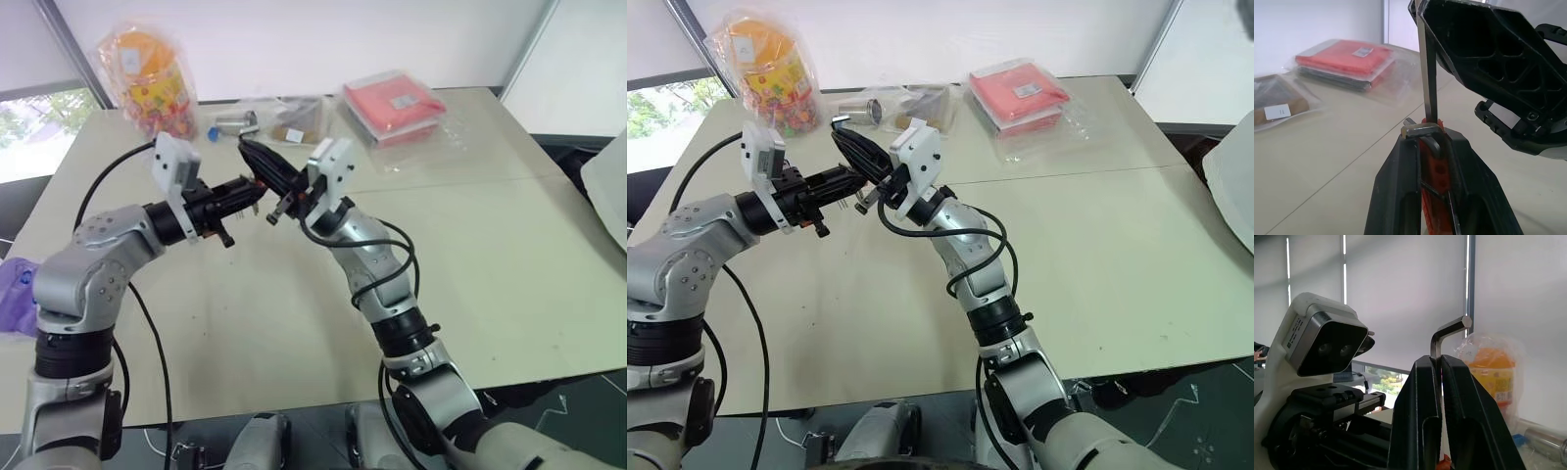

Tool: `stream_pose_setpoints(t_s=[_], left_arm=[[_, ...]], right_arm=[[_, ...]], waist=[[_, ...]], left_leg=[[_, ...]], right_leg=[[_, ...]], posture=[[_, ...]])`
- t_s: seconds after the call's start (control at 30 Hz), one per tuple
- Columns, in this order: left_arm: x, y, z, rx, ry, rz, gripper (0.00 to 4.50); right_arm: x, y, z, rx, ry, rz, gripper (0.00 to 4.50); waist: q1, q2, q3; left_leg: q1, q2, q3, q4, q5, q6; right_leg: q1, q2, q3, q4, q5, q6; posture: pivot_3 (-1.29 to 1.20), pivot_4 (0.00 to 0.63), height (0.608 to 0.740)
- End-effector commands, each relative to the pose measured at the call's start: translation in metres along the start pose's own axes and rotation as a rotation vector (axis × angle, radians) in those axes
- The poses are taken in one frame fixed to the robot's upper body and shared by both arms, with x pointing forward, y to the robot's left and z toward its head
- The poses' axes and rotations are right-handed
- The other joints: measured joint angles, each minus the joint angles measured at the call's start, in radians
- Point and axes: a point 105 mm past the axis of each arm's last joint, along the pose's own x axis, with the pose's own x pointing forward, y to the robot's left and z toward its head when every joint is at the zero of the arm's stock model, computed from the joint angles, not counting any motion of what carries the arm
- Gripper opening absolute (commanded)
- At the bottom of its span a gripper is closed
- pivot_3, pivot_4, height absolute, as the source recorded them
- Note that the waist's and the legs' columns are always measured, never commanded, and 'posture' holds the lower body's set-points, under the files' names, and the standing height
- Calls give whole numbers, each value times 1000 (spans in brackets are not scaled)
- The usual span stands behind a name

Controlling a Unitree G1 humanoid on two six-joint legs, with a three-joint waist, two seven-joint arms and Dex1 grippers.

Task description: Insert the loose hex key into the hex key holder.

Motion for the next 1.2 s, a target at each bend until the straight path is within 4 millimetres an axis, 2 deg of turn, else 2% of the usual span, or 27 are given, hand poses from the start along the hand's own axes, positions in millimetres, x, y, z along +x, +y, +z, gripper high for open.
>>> stream_pose_setpoints(t_s=[0.03,0.37,0.77,0.87,0.97,1.0,1.2], left_arm=[[-2,-4,17,37,-55,-9,110],[-4,4,23,-19,-94,29,110],[-3,3,24,-23,-93,28,110],[-3,3,24,-18,-86,24,110],[-3,2,23,-17,-83,22,110],[-3,1,23,-18,-82,20,110],[1,-4,17,-46,-67,-5,110]], right_arm=[[4,-1,10,-23,-40,-9,27],[-5,-4,8,-42,-25,-26,27],[-13,-10,3,-47,4,-49,27],[-15,-11,3,-46,12,-51,1026],[-21,-15,3,-46,23,-58,2643],[-25,-17,3,-50,29,-61,3017],[-66,-30,7,-80,116,-78,3017]], waist=[[0,0,0],[0,0,0],[0,0,0],[1,0,0],[1,0,0],[1,0,0],[3,0,0]], left_leg=[[0,0,0,0,0,0],[0,0,0,0,0,0],[0,0,0,0,0,0],[0,0,0,0,0,0],[0,0,0,0,0,0],[0,0,0,0,0,0],[0,0,0,0,0,0]], right_leg=[[0,0,0,0,0,0],[0,0,0,0,0,0],[0,0,0,0,0,0],[0,0,0,0,0,0],[0,0,0,0,0,0],[0,0,0,0,0,0],[0,0,0,0,0,0]], posture=[[0,150,740],[0,150,740],[0,150,740],[0,150,740],[0,150,740],[0,150,740],[0,150,740]])
